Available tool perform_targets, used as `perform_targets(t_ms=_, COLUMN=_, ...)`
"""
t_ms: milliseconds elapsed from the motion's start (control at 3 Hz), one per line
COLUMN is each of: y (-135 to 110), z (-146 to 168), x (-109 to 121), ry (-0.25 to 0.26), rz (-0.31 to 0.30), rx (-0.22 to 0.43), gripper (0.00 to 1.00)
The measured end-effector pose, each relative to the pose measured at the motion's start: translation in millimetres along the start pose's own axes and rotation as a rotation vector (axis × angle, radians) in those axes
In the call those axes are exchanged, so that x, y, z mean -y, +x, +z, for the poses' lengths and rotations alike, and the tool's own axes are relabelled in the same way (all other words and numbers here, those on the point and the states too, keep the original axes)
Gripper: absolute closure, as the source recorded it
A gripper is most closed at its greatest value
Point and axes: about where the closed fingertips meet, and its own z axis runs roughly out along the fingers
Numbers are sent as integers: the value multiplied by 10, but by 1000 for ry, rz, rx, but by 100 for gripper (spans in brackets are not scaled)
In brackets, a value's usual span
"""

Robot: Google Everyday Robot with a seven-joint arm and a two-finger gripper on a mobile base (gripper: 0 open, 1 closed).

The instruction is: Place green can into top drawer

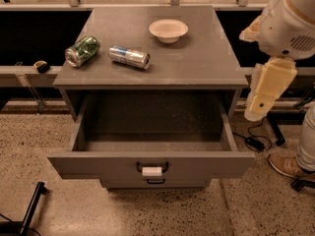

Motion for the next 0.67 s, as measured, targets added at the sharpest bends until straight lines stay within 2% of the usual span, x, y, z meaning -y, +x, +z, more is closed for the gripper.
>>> perform_targets(t_ms=333, y=-860, z=188, x=19, ry=40, rz=-254, rx=35, gripper=0)
perform_targets(t_ms=667, y=-1019, z=185, x=-3, ry=45, rz=-290, rx=46, gripper=0)
